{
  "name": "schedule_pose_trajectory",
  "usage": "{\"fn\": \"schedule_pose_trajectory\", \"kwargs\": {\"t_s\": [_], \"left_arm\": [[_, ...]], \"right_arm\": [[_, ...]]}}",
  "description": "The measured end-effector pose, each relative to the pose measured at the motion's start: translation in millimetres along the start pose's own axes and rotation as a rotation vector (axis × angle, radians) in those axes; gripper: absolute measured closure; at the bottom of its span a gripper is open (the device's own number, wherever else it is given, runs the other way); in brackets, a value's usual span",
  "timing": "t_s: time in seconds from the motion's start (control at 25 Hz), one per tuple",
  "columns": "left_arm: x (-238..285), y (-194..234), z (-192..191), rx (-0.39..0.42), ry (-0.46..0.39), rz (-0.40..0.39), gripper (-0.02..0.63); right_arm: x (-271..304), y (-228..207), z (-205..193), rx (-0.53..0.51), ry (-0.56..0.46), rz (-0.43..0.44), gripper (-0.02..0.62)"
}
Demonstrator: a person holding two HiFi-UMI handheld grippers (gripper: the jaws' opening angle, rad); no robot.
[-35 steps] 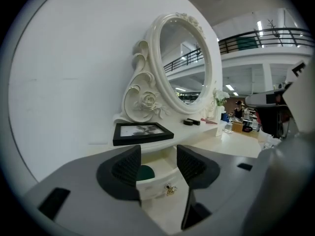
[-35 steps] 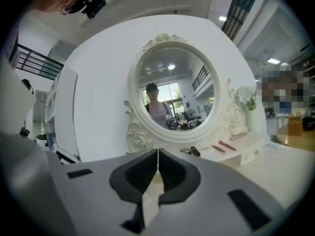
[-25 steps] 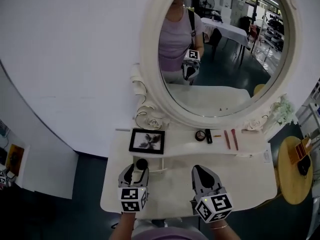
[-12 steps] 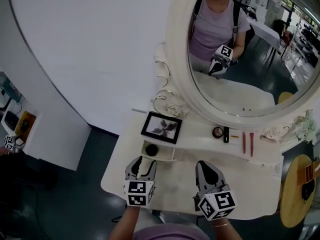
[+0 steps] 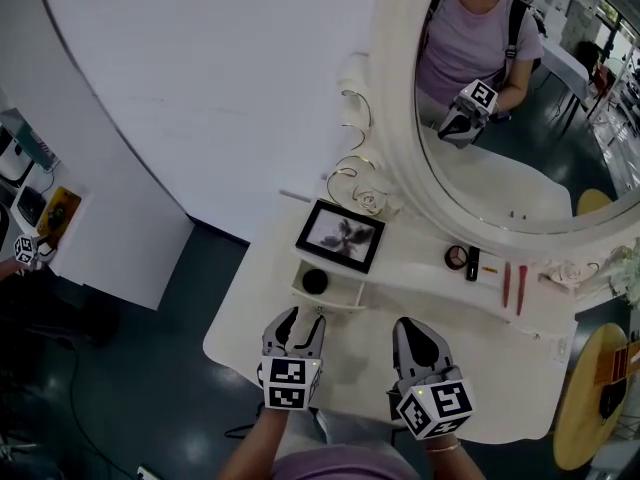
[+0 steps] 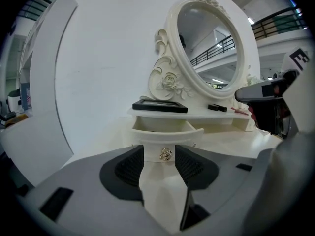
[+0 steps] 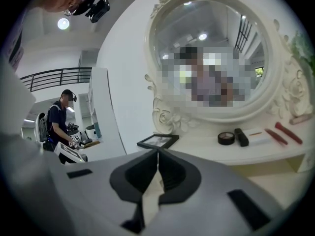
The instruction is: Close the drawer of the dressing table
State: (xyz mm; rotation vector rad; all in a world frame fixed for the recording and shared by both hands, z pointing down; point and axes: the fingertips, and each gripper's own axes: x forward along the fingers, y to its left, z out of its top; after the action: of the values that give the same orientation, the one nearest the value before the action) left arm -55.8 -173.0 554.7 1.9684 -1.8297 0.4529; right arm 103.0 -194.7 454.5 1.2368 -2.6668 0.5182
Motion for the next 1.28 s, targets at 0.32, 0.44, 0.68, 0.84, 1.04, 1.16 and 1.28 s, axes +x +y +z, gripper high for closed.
{"fn": "schedule_pose_trajectory", "kwargs": {"t_s": [0.32,0.44,0.68,0.84,1.04,1.16,1.28], "left_arm": [[6.8,-6.2,-13.1,0.010,0.025,0.015,0.422],[10.7,-8.3,-16.5,0.013,0.034,0.025,0.437],[20.5,-11.8,-20.6,0.027,0.050,0.038,0.451],[24.1,-10.8,-22.0,0.031,0.058,0.047,0.463],[27.5,-9.3,-21.9,0.043,0.063,0.052,0.483],[30.1,-9.4,-21.9,0.052,0.067,0.052,0.493],[32.0,-11.0,-21.4,0.062,0.070,0.048,0.502]], "right_arm": [[-4.3,1.4,-9.1,-0.002,0.023,0.008,0.595],[-8.0,-1.1,-11.8,0.001,0.030,0.002,0.595],[-13.9,-9.0,-15.2,0.009,0.034,-0.017,0.595],[-16.2,-11.6,-16.6,0.015,0.035,-0.024,0.595],[-17.5,-12.3,-17.0,0.018,0.034,-0.029,0.595],[-17.8,-14.2,-16.5,0.021,0.031,-0.039,0.595],[-18.5,-15.3,-15.4,0.023,0.029,-0.048,0.595]]}}
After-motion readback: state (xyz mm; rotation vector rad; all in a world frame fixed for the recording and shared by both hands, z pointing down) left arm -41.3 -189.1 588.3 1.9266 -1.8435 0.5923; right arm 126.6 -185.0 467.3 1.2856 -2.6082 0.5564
